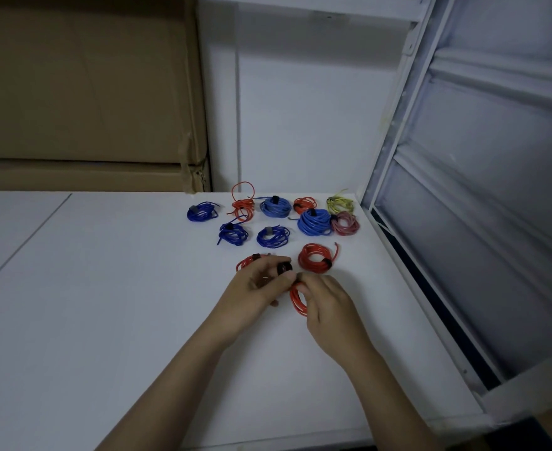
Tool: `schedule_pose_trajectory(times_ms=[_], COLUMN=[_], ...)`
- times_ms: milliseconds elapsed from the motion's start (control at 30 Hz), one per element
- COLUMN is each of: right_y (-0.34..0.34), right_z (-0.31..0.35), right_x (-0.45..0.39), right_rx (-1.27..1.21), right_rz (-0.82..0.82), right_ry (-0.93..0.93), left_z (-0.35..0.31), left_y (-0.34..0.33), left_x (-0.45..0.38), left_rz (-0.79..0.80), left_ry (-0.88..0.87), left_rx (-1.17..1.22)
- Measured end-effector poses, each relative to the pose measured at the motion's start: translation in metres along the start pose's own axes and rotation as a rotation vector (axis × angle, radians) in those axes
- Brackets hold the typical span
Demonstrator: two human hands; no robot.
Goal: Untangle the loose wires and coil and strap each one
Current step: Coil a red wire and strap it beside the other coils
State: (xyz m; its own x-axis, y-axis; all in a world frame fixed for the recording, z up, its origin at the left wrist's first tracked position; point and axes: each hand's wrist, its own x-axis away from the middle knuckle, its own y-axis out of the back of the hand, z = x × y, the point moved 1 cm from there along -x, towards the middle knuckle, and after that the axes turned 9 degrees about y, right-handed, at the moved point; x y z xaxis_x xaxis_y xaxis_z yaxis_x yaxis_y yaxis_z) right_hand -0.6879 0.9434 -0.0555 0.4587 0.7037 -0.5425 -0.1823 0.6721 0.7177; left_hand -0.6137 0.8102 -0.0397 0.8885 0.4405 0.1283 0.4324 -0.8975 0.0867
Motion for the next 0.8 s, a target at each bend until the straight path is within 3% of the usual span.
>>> schedule_pose_trajectory(times_ms=[167,333,800], right_y=[-0.005,-0.005,-0.002], right_z=[0.003,0.002,-0.004], right_x=[0.003,0.002,-0.001], right_rx=[0.071,0.163,0.266], right_rz=[-0.019,-0.092,-0.078], right_ry=[0.04,0.06,0.111], left_z=[0.005,0.005,0.0], left_y=[-0.003,-0.003,-0.014], left_x=[-0.005,-0.013,-0.014], left_rz=[-0.228,-0.334,-0.306], left_ry=[-0.063,-0.016,-0.192], left_rx=[0.118,0.214,0.067])
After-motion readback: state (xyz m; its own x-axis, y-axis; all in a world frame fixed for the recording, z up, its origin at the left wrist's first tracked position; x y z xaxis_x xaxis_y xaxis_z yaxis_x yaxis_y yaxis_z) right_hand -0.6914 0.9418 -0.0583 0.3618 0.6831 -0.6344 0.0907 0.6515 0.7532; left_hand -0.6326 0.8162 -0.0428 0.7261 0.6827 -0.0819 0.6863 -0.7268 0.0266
